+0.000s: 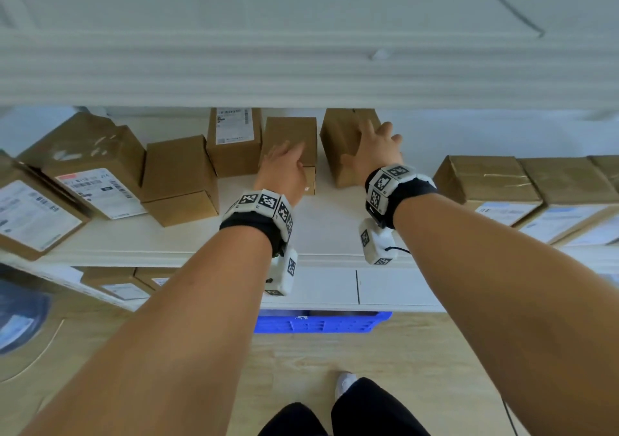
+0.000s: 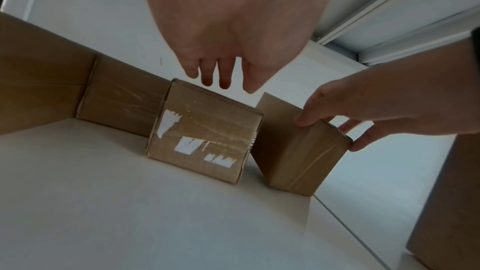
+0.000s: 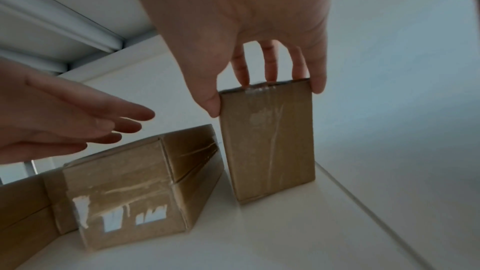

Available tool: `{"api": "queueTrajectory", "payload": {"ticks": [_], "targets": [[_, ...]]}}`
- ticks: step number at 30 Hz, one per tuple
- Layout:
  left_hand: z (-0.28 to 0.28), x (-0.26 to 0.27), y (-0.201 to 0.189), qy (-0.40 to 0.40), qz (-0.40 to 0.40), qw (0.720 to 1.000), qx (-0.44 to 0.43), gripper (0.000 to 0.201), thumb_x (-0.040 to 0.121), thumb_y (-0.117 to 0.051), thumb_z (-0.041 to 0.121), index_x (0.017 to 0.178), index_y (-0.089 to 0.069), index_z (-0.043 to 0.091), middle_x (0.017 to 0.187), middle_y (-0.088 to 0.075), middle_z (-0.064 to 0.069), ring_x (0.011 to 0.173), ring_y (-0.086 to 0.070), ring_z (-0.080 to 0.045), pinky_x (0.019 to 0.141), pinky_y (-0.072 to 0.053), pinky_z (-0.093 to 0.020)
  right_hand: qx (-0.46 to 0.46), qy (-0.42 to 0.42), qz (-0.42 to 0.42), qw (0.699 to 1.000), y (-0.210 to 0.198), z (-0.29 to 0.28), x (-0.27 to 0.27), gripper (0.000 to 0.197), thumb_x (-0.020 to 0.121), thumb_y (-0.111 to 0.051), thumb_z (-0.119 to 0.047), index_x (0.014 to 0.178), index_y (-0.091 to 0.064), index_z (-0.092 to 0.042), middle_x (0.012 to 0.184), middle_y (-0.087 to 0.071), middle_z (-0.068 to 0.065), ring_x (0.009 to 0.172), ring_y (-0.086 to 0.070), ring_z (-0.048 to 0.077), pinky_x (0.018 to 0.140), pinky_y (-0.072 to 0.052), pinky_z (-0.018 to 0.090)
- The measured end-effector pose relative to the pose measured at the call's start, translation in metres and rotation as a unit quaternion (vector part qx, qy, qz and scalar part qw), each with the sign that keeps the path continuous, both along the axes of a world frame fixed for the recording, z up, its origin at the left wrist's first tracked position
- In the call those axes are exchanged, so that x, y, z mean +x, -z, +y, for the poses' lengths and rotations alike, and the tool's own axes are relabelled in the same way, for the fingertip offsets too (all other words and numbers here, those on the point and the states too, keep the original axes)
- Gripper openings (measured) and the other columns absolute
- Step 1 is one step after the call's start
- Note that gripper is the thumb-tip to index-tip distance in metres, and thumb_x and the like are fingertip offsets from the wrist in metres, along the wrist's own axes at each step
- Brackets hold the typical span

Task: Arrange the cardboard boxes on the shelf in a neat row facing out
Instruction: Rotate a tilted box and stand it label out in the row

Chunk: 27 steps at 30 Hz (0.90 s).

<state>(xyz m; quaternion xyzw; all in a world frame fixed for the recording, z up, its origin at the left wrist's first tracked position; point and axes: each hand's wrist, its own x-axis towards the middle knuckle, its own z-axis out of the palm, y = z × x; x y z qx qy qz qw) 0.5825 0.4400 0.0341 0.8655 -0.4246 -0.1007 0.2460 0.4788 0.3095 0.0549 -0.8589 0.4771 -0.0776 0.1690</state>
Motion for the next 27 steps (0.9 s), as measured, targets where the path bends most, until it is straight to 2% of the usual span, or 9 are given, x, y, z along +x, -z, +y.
{"api": "queueTrajectory", "payload": {"ticks": [4,8,10,13,16,20,22,24,27], "targets": [[0.011,-0.014,-0.011,-0.021,0.008,0.999,-0.033,0.047,0.098,-0.035,0.006,0.144,-0.044,0.011,0.149,-0.043,-0.01,0.139,-0.038,-0.026,0.114,-0.033,-0.038,0.038,0.02,0.005,0.999,-0.008,0.015,-0.021,0.068,0.083,-0.063,-0.043,0.141,-0.033,-0.022,0.136,-0.035,0.014,0.122,-0.036,0.039,0.097,-0.042,0.053],[0.021,-0.033,-0.016,-0.042,0.021,0.999,-0.006,0.04,0.095,-0.038,0.005,0.131,-0.055,0.01,0.129,-0.059,-0.013,0.119,-0.055,-0.031,0.095,-0.045,-0.036,0.082,0.046,-0.028,0.995,-0.013,0.035,-0.044,0.063,0.081,-0.059,-0.045,0.136,-0.04,-0.022,0.131,-0.038,0.013,0.121,-0.037,0.039,0.096,-0.043,0.051],[0.025,-0.045,-0.012,-0.024,0.029,0.999,0.038,0.035,0.095,-0.039,0.007,0.125,-0.058,0.007,0.123,-0.062,-0.015,0.115,-0.057,-0.033,0.091,-0.044,-0.035,0.126,0.077,-0.075,0.986,-0.014,0.044,-0.053,0.058,0.08,-0.055,-0.043,0.132,-0.042,-0.023,0.128,-0.039,0.013,0.119,-0.041,0.038,0.094,-0.044,0.048],[0.029,-0.061,-0.004,0.002,0.058,0.995,0.085,0.031,0.097,-0.039,0.006,0.12,-0.057,-0.002,0.123,-0.061,-0.022,0.115,-0.056,-0.034,0.092,-0.042,-0.034,0.185,0.123,-0.127,0.967,-0.015,0.057,-0.065,0.056,0.08,-0.049,-0.044,0.133,-0.041,-0.027,0.126,-0.041,0.012,0.113,-0.048,0.038,0.095,-0.045,0.049],[0.029,-0.072,-0.001,-0.003,0.118,0.989,0.09,0.032,0.097,-0.04,0.011,0.123,-0.054,-0.002,0.124,-0.059,-0.022,0.115,-0.055,-0.035,0.091,-0.042,-0.035,0.234,0.149,-0.159,0.948,-0.011,0.068,-0.075,0.052,0.082,-0.045,-0.042,0.131,-0.042,-0.026,0.123,-0.043,0.01,0.106,-0.054,0.035,0.094,-0.045,0.046],[0.029,-0.084,0.001,-0.023,0.165,0.983,0.076,0.044,0.096,-0.039,0.008,0.14,-0.046,0.008,0.136,-0.055,-0.014,0.122,-0.053,-0.032,0.097,-0.043,-0.036,0.278,0.145,-0.159,0.936,-0.003,0.073,-0.091,0.039,0.087,-0.04,-0.032,0.122,-0.048,-0.016,0.111,-0.055,0.01,0.091,-0.057,0.027,0.07,-0.042,0.032],[0.029,-0.088,0.003,-0.018,0.158,0.983,0.092,0.042,0.095,-0.037,0.005,0.136,-0.047,0.006,0.134,-0.055,-0.016,0.117,-0.054,-0.034,0.092,-0.043,-0.035,0.276,0.14,-0.143,0.94,-0.001,0.072,-0.098,0.037,0.088,-0.039,-0.026,0.12,-0.05,-0.012,0.112,-0.055,0.012,0.092,-0.056,0.028,0.068,-0.041,0.031],[0.027,-0.093,0.007,-0.006,0.145,0.983,0.111,0.031,0.095,-0.036,0.004,0.119,-0.055,0.002,0.123,-0.06,-0.019,0.103,-0.057,-0.034,0.081,-0.042,-0.034,0.274,0.135,-0.136,0.942,0.0,0.069,-0.106,0.033,0.087,-0.042,-0.022,0.118,-0.048,-0.013,0.113,-0.051,0.01,0.092,-0.053,0.026,0.065,-0.039,0.03],[0.026,-0.1,0.005,0.0,0.142,0.984,0.109,0.031,0.093,-0.037,0.003,0.115,-0.059,0.002,0.116,-0.063,-0.018,0.102,-0.059,-0.034,0.082,-0.044,-0.034,0.289,0.128,-0.106,0.943,0.003,0.066,-0.115,0.051,0.085,-0.048,-0.011,0.135,-0.039,-0.005,0.123,-0.054,0.011,0.107,-0.056,0.027,0.075,-0.046,0.032]]}}
